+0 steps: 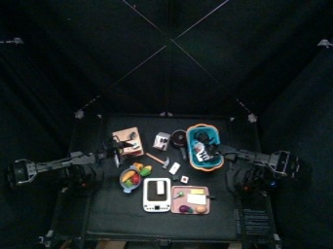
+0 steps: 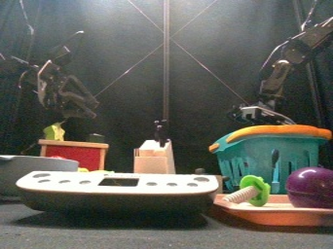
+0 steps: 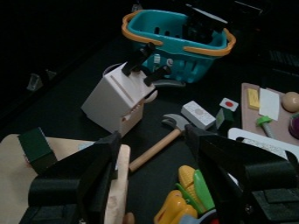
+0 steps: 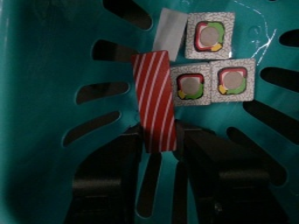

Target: Place salmon on rice

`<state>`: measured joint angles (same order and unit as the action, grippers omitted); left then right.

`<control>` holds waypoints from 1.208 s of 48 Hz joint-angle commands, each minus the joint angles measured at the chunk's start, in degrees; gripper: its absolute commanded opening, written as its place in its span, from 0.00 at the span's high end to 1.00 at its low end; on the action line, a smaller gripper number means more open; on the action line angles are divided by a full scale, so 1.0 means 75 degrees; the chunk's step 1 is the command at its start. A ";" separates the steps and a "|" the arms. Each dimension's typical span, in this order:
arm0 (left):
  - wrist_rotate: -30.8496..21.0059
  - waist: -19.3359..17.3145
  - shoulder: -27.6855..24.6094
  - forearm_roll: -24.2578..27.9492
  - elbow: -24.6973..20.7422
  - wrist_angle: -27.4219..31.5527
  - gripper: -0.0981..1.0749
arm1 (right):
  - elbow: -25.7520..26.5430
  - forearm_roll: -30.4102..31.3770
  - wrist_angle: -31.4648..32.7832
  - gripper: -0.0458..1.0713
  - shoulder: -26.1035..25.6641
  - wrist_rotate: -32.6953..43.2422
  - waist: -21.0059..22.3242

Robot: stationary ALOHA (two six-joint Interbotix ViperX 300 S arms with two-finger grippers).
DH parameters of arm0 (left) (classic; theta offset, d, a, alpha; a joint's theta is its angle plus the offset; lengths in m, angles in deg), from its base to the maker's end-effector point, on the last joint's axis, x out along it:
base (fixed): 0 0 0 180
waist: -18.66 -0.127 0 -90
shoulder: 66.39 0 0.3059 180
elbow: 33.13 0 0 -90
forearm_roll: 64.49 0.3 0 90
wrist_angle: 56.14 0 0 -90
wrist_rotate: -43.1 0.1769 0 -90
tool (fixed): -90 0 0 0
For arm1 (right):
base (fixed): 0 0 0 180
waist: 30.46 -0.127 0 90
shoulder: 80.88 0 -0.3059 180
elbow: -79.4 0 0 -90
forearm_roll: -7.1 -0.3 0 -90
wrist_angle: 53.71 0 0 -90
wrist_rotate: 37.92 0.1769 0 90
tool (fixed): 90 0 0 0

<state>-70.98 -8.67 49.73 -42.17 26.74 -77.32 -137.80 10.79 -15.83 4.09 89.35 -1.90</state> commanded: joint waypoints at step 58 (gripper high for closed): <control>-0.0012 0.0012 0.0000 -0.0047 -0.0141 -0.0035 0.11 | 0.0047 -0.0188 0.0340 0.33 -0.0633 0.0012 -0.0047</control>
<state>-71.07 -8.58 49.73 -42.43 26.65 -77.32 -137.89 9.47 -13.01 0.57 89.44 -2.16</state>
